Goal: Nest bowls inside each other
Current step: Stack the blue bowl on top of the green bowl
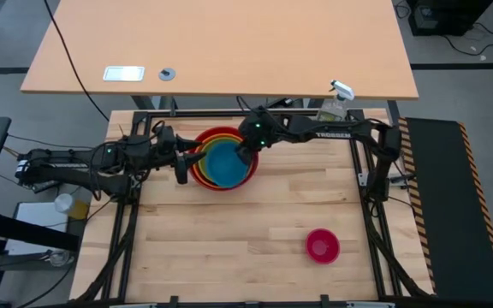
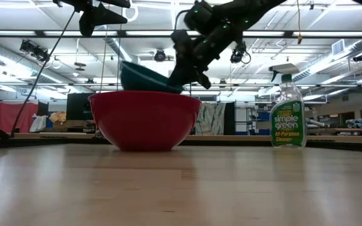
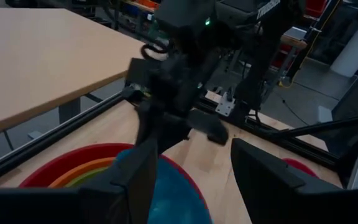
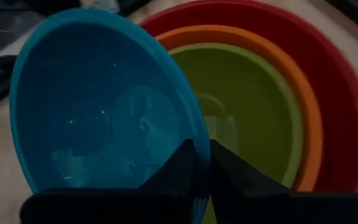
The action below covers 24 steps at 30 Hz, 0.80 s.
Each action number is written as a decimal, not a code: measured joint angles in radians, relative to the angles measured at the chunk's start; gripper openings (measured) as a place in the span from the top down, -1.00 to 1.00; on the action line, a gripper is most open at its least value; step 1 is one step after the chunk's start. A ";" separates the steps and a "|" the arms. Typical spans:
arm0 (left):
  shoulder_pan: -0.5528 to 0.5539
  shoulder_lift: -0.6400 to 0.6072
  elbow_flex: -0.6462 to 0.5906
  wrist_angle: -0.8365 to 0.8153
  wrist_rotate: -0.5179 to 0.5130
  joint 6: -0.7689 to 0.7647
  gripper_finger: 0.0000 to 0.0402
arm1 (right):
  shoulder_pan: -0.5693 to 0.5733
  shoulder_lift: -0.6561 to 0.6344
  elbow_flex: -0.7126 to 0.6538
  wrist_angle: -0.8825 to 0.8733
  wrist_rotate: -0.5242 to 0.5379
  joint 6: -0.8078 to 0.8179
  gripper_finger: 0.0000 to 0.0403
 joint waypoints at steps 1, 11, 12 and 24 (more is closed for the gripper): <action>0.000 0.000 0.000 0.000 0.000 0.000 -0.03 | 0.000 0.019 0.026 -0.020 0.022 0.000 0.78; 0.000 0.001 0.000 -0.037 0.000 -0.012 -0.03 | -0.005 0.227 0.327 -0.320 0.119 -0.036 0.78; 0.000 0.001 0.000 -0.041 0.000 -0.015 -0.03 | -0.005 0.244 0.346 -0.343 0.124 -0.043 0.78; 0.000 0.001 0.000 -0.077 0.001 -0.038 -0.03 | -0.004 0.291 0.376 -0.405 0.144 -0.059 0.78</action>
